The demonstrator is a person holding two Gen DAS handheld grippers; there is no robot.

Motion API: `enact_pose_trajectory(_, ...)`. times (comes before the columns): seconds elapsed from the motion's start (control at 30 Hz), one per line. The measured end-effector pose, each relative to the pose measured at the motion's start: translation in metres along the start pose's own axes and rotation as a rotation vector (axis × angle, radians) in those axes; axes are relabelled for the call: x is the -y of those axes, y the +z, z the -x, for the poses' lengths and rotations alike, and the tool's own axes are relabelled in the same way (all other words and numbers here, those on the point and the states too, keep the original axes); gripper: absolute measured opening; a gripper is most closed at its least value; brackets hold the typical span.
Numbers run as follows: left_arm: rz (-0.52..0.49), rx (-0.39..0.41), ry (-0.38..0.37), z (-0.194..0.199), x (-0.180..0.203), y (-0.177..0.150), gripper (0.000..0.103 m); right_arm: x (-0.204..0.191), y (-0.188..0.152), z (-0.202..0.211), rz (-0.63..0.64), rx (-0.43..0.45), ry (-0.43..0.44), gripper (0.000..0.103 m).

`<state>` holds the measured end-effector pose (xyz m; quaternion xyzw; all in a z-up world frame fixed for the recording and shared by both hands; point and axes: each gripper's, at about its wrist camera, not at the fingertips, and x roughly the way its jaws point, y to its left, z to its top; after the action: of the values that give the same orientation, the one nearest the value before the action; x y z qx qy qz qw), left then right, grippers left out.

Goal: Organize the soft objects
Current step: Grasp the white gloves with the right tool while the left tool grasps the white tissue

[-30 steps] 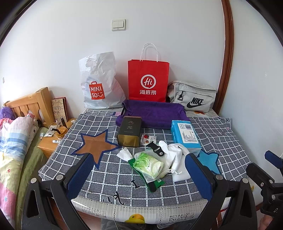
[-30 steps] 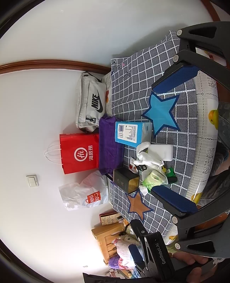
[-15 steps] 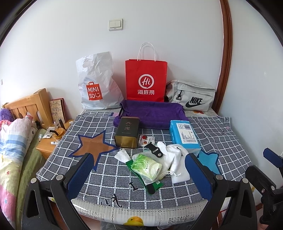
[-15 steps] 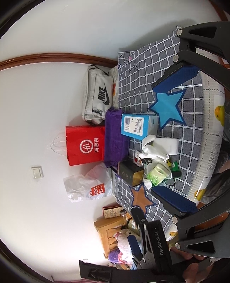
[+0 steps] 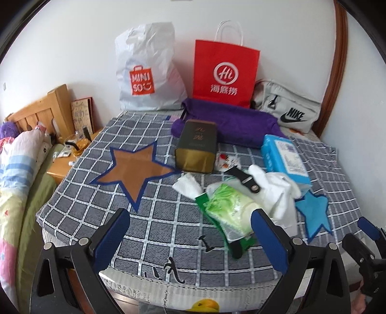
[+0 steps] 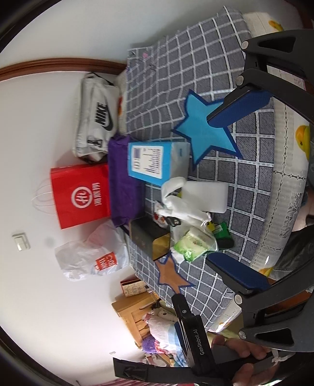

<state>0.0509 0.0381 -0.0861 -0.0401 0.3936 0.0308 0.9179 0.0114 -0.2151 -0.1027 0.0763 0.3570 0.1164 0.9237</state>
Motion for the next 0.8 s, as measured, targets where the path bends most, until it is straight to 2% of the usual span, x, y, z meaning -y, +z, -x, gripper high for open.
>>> enact_pose_trajectory(0.13, 0.015, -0.031, 0.008, -0.02, -0.008, -0.006, 0.1, 0.006, -0.005, -0.027, -0.015, -0.052, -0.015, 0.092)
enact_pose_trajectory(0.2, 0.022, -0.047, 0.018, -0.031, -0.012, -0.009, 0.1, 0.009, -0.008, -0.04, -0.017, -0.076, -0.019, 0.083)
enact_pose_trajectory(0.27, 0.027, -0.063, 0.017, -0.039, -0.015, -0.012, 0.1, 0.012, -0.011, -0.053, -0.014, -0.098, -0.017, 0.079)
enact_pose_trajectory(0.4, 0.043, -0.091, 0.023, -0.053, -0.022, -0.016, 0.1, 0.014, -0.01, -0.073, -0.017, -0.124, -0.019, 0.078)
enact_pose_trajectory(0.67, 0.074, -0.1, 0.01, -0.065, -0.035, -0.019, 0.1, -0.01, 0.018, -0.093, 0.046, -0.08, 0.044, 0.077)
enact_pose_trajectory(0.73, 0.077, -0.099, 0.008, -0.067, -0.038, -0.02, 0.1, -0.018, 0.023, -0.103, 0.072, -0.089, 0.055, 0.068)
enact_pose_trajectory(0.8, 0.08, -0.097, 0.001, -0.069, -0.041, -0.02, 0.1, -0.024, 0.026, -0.117, 0.097, -0.114, 0.059, 0.054)
